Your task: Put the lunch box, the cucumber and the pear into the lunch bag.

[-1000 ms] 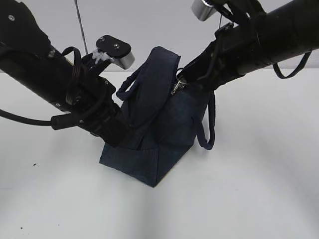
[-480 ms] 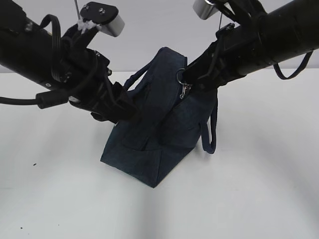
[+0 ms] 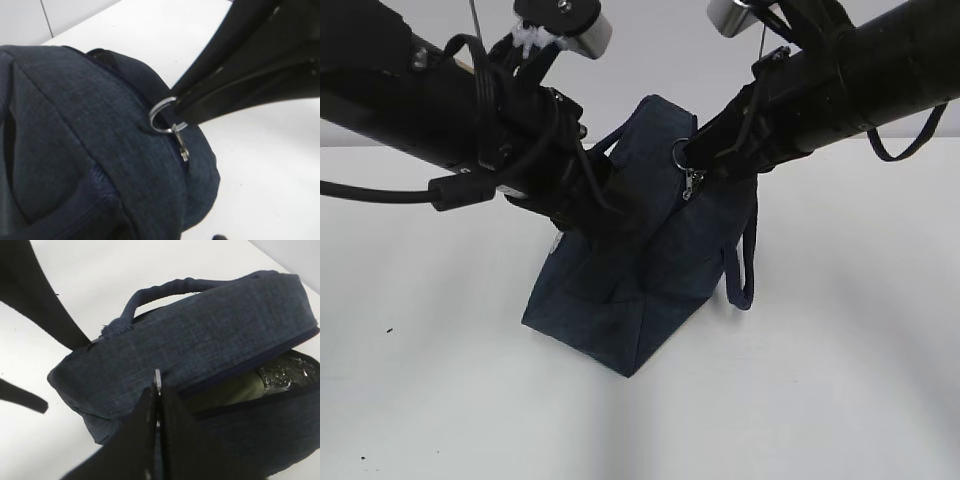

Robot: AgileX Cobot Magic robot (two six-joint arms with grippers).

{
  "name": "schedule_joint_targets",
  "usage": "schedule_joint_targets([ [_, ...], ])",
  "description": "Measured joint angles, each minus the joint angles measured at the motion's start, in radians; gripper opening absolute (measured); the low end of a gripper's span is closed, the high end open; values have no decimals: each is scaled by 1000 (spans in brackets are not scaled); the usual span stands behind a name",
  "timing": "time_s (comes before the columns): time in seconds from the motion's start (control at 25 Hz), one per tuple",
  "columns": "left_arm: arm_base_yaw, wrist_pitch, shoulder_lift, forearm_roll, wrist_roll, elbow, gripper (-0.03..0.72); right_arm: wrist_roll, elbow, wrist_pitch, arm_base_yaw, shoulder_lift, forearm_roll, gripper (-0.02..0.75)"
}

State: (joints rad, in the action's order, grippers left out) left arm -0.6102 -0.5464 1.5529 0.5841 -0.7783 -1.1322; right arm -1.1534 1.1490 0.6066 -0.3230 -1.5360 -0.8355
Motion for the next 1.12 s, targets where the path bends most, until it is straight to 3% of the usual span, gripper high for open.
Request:
schedule_joint_targets([
  [0.28,-3,36,11,-82,75,0,169,1,0,4,0,0,-14,6],
  [0.48,-4,22,21,-80,82,0,1,1,0,10,0,0,-15,6],
  [1.12,-2,-73,0,-147,92,-1,-13,3,9,-108,0,-15,-22,6],
])
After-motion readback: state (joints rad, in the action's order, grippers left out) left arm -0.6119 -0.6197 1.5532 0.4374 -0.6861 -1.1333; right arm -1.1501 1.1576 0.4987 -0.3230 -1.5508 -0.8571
